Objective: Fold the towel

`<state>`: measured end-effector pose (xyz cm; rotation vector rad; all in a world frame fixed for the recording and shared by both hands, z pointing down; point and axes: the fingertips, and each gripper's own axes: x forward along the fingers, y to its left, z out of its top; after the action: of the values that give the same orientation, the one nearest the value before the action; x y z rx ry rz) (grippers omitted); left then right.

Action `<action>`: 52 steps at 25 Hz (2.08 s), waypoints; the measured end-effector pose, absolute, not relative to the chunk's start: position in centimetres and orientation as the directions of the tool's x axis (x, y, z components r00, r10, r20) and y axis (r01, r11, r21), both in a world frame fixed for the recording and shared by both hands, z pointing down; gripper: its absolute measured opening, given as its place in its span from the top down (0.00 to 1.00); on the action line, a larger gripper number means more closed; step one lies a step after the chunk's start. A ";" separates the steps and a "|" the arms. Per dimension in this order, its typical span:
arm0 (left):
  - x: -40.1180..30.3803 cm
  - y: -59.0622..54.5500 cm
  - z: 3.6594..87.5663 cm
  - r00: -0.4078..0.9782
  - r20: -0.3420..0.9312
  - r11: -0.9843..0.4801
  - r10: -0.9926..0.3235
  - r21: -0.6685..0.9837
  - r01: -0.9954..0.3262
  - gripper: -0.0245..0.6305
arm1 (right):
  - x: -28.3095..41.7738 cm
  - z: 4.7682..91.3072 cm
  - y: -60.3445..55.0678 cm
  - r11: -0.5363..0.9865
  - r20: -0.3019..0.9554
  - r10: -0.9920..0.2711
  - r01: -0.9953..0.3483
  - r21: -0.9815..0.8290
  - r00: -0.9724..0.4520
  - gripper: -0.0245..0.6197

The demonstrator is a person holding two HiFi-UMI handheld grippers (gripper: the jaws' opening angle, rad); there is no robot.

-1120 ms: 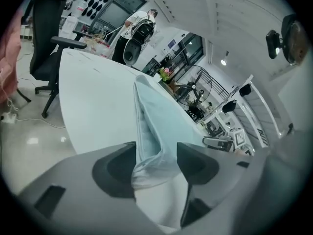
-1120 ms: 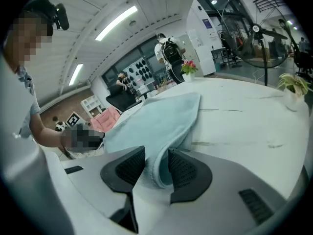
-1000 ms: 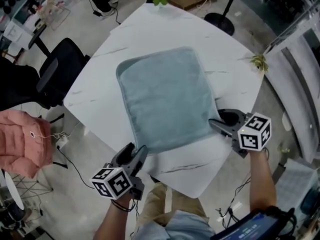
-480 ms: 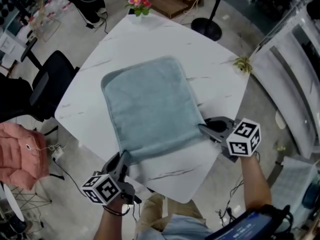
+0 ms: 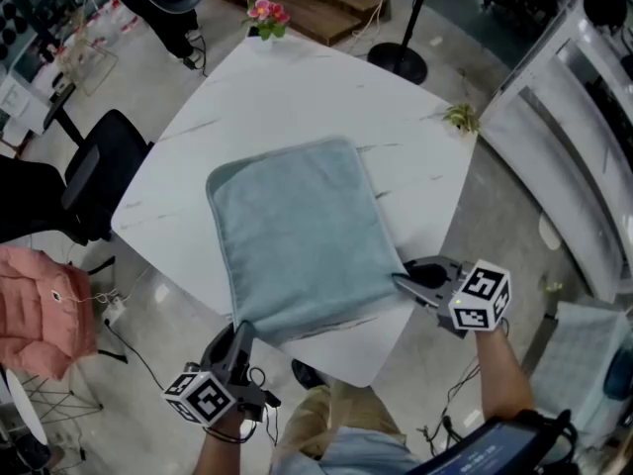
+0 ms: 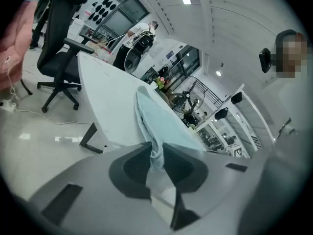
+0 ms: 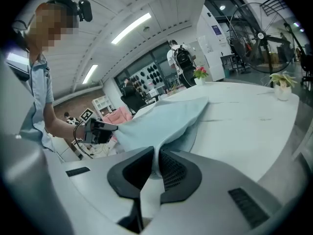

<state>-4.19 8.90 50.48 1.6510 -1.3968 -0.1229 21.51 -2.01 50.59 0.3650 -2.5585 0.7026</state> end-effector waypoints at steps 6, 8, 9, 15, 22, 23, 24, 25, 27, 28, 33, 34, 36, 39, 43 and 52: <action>-3.6 13.9 52.7 0.350 0.487 0.108 -0.800 0.692 -0.714 0.86 | 22.9 52.3 3.3 0.849 0.540 -0.107 -0.360 -0.387 -0.835 0.89; -3.3 14.7 52.9 0.347 0.498 0.120 -0.795 0.689 -0.714 0.86 | 23.1 52.7 4.5 0.856 0.551 -0.111 -0.361 -0.370 -0.827 0.89; -3.1 15.1 52.9 0.348 0.502 0.123 -0.792 0.690 -0.714 0.86 | 23.3 52.8 5.0 0.858 0.558 -0.117 -0.366 -0.360 -0.822 0.89; -2.6 15.8 52.4 0.362 0.482 0.121 -0.798 0.716 -0.687 0.86 | 25.0 51.2 5.3 0.825 0.530 -0.240 -0.458 -0.330 -0.813 0.73; -2.4 15.6 50.4 0.383 0.450 0.117 -0.807 0.757 -0.642 0.86 | 25.0 49.6 8.1 0.950 0.642 -0.307 -0.264 0.165 -0.703 0.65; -2.4 15.4 50.0 0.389 0.440 0.112 -0.809 0.766 -0.633 0.86 | 24.6 49.5 8.2 0.951 0.641 -0.309 -0.224 0.214 -0.702 0.64; -2.3 15.3 49.7 0.394 0.431 0.109 -0.812 0.774 -0.623 0.86 | 24.2 49.6 8.3 0.950 0.645 -0.306 -0.183 0.252 -0.700 0.64; -2.3 15.2 49.4 0.398 0.426 0.110 -0.813 0.782 -0.614 0.86 | 23.8 49.8 8.4 0.949 0.653 -0.299 -0.144 0.280 -0.696 0.64; -2.3 15.0 48.8 0.402 0.420 0.118 -0.814 0.797 -0.593 0.86 | 23.2 50.7 8.4 0.945 0.681 -0.283 -0.072 0.320 -0.675 0.62; -2.3 14.9 48.5 0.404 0.415 0.125 -0.815 0.808 -0.576 0.86 | 23.2 51.2 8.4 0.940 0.698 -0.281 -0.041 0.340 -0.658 0.62; -2.5 14.2 46.7 0.410 0.357 0.142 -0.840 0.872 -0.468 0.86 | 23.9 53.2 7.7 0.900 0.748 -0.334 0.042 0.434 -0.574 0.67; -2.6 14.0 46.4 0.412 0.343 0.135 -0.844 0.880 -0.455 0.86 | 24.0 53.5 7.6 0.893 0.749 -0.344 0.049 0.447 -0.566 0.71; -2.7 13.9 46.0 0.406 0.341 0.138 -0.848 0.881 -0.452 0.86 | 24.3 53.3 7.7 0.880 0.740 -0.363 0.052 0.472 -0.566 0.85; -3.4 14.6 46.3 0.367 0.389 0.191 -0.845 0.860 -0.473 0.86 | 24.2 51.6 8.1 0.871 0.716 -0.381 0.034 0.491 -0.585 0.88; -3.8 16.1 45.6 0.335 0.410 0.239 -0.848 0.861 -0.449 0.86 | 24.0 49.0 9.4 0.874 0.706 -0.378 0.019 0.485 -0.599 0.89; -5.5 19.8 43.8 0.306 0.480 0.236 -0.822 0.777 -0.584 0.86 | 23.0 45.6 13.1 0.905 0.699 -0.341 -0.018 0.424 -0.629 0.90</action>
<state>-5.50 19.84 43.78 1.4500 -1.3793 -0.2664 23.01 13.06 45.64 0.2553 -2.2117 -0.4826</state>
